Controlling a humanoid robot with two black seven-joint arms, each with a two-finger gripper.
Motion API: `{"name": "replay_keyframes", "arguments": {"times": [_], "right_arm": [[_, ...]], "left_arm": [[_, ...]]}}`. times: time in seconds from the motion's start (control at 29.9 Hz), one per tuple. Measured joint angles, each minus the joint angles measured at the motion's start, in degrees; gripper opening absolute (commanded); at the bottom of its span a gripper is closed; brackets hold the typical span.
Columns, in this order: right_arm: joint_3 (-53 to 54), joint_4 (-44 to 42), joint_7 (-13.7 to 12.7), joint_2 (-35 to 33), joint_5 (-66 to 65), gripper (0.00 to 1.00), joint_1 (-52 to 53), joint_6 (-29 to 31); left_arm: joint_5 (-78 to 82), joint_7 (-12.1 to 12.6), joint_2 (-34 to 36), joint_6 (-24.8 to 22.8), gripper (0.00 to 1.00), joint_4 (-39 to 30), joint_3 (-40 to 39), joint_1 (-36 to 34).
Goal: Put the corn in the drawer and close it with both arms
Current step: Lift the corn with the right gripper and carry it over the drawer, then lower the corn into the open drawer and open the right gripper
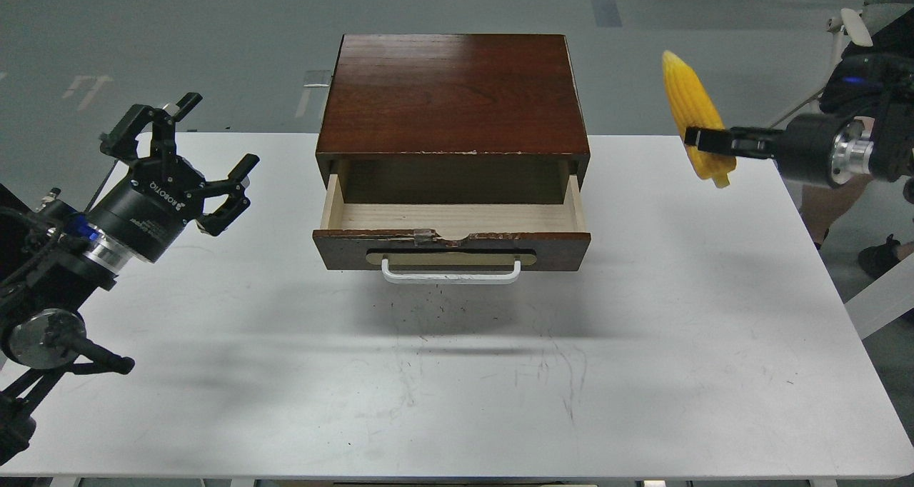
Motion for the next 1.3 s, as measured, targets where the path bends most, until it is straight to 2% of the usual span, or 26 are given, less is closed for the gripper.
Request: {"name": "replay_keyframes", "arguments": {"times": [0.27, 0.53, 0.87, 0.94, 1.0, 1.14, 1.17, 1.3], "right_arm": [[-12.0, 4.2, 0.0, 12.6, 0.3, 0.21, 18.2, 0.9], [-20.6, 10.8, 0.0, 24.0, -3.0, 0.21, 27.1, 0.4], [-31.0, 8.1, 0.0, 33.0, -13.9, 0.21, 27.8, -9.5], [-32.6, 7.6, 0.0, 33.7, -14.5, 0.28, 27.2, -10.5], [-33.3, 7.1, 0.0, 34.2, -14.6, 0.53, 26.5, -11.0], [-33.6, 6.5, 0.0, 34.9, -14.6, 0.64, 25.0, -11.2], [-33.6, 6.5, 0.0, 34.9, -14.6, 0.75, 24.7, -11.2], [-33.6, 6.4, 0.0, 34.7, -14.4, 0.87, 24.2, -11.4]], "left_arm": [[-0.1, -0.1, 0.7, 0.0, 1.0, -1.0, -0.2, 0.0], [-0.1, -0.1, 1.0, 0.0, 1.0, -1.3, -0.4, 0.1], [0.0, -0.1, 1.5, 0.0, 1.0, -1.3, -0.7, 0.1], [0.0, -0.1, 1.6, 0.0, 1.0, -1.3, -0.7, 0.1], [0.0, -0.1, 1.6, 0.0, 1.0, -1.3, -0.7, 0.1], [0.0, -0.1, 1.6, 0.0, 1.0, -1.3, -0.7, 0.1], [0.0, -0.1, 1.6, 0.0, 1.0, -1.3, -0.7, 0.1], [0.0, -0.1, 1.7, 0.0, 1.0, -1.3, -0.7, 0.1]]}}
